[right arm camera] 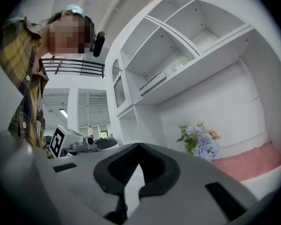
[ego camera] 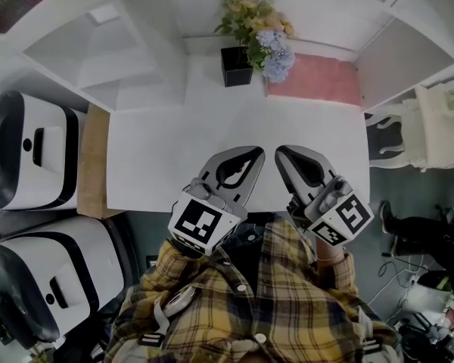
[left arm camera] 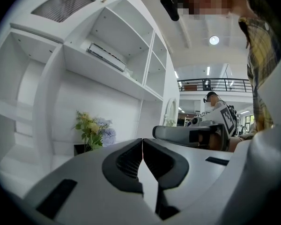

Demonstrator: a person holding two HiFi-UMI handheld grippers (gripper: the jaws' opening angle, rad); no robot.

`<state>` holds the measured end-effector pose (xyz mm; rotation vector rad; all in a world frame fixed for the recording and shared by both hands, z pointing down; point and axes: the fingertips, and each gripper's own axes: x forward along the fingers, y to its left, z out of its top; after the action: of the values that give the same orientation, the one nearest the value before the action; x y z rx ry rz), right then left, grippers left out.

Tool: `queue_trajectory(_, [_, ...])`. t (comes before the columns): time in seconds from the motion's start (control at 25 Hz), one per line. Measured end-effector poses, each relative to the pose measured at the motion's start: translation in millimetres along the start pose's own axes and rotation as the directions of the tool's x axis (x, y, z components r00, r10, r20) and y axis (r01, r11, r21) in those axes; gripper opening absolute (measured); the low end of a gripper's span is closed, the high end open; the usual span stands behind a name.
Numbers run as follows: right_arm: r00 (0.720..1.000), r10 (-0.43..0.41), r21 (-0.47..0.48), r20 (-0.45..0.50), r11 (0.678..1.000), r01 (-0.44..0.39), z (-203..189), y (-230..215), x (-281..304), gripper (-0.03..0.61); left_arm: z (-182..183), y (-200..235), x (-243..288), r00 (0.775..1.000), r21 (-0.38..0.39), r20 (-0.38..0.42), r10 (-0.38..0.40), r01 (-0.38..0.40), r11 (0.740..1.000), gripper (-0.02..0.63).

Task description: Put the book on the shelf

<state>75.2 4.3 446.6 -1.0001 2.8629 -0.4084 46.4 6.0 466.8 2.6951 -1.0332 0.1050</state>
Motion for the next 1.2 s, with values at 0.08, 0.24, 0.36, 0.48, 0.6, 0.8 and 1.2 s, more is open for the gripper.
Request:
queue_trajectory(0.08, [1.0,0.001,0.005,-0.008,1.0,-0.001,-3,-2,1,0.017,1,2,-1,1.0,-0.016,0.011,0.009,-0.009,1.0,0.02])
queue_trajectory(0.24, [1.0,0.013,-0.002,-0.019,1.0,-0.013,-5,-1,3,0.017,4,7,-2,0.999,-0.016,0.02,0.027,-0.027,1.0,0.02])
queue_trajectory(0.36, [1.0,0.026,-0.012,-0.017,1.0,-0.027,-2,0,5,0.017,6,8,-2,0.999,-0.01,0.029,0.035,-0.035,0.999,0.02])
queue_trajectory(0.48, [0.999,0.035,-0.022,-0.013,0.999,-0.036,1,-1,7,0.017,9,10,-2,0.998,-0.005,0.036,0.044,-0.044,0.999,0.02])
queue_trajectory(0.6, [0.999,0.04,-0.03,-0.011,0.999,-0.04,3,-3,9,0.015,10,10,0,0.998,0.0,0.039,0.052,-0.052,0.999,0.02])
queue_trajectory(0.8, [0.999,0.047,-0.03,-0.01,0.998,-0.047,5,-6,11,0.017,10,10,4,0.997,0.007,0.039,0.063,-0.063,0.998,0.02])
queue_trajectory(1.2, [0.999,0.033,-0.034,-0.013,0.999,-0.033,5,-16,13,0.016,13,13,8,0.995,0.013,0.053,0.08,-0.081,0.997,0.02])
